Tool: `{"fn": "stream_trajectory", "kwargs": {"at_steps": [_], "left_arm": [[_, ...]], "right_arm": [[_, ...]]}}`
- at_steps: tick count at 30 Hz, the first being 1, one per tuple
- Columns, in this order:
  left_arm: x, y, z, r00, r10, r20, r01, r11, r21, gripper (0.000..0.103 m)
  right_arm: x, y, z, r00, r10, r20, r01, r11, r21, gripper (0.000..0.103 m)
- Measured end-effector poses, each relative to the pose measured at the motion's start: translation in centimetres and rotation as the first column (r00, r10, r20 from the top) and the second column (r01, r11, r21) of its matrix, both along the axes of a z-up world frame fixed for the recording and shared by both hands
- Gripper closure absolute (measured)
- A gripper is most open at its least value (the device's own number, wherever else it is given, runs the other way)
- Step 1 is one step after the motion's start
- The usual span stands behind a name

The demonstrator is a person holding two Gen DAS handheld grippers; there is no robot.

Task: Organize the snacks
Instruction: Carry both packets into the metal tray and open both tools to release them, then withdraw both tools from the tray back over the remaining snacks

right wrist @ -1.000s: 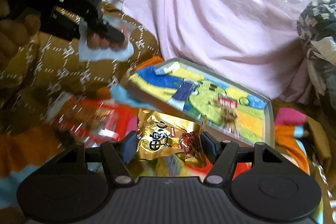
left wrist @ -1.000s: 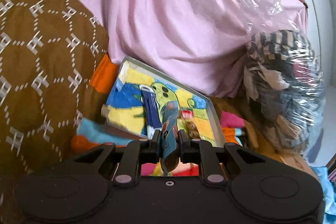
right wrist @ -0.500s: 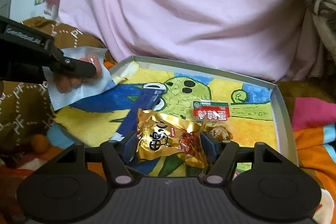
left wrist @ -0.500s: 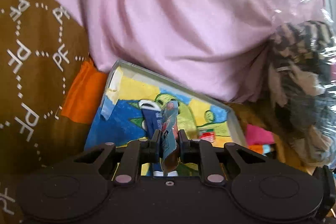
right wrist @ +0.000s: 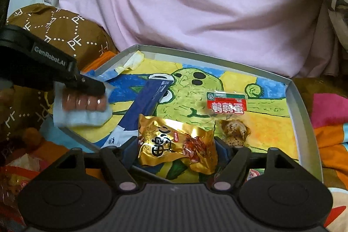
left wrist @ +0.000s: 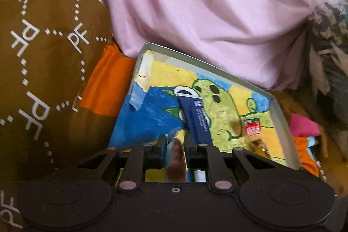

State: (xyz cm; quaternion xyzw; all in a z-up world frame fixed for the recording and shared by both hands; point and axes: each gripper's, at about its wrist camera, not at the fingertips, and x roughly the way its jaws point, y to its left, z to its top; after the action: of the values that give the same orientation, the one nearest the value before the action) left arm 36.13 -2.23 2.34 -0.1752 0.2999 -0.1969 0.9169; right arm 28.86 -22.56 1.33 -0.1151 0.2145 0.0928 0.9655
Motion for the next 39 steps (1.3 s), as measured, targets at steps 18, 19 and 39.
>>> {"fn": "stream_trajectory", "kwargs": {"at_steps": [18,19,39], "left_arm": [[-4.7,1.2,3.4,0.981,0.127,0.147,-0.144,0.984,0.105,0.006],[-5.3,1.3,3.5,0.979,0.130,0.159,-0.148,0.983,0.110,0.005],[-17.9,6.1,3.7,0.961,0.146,0.234,-0.195,0.960,0.201,0.001]], "right_arm": [[-3.4,-1.3,2.1,0.995,-0.050,0.084,0.036,0.986,0.161,0.000],[-3.8,-1.3,2.3,0.994,-0.056,0.090,0.040,0.985,0.170,0.000],[-15.4,0.0,3.3,0.987,-0.034,0.157,-0.001,0.976,0.216,0.000]]}}
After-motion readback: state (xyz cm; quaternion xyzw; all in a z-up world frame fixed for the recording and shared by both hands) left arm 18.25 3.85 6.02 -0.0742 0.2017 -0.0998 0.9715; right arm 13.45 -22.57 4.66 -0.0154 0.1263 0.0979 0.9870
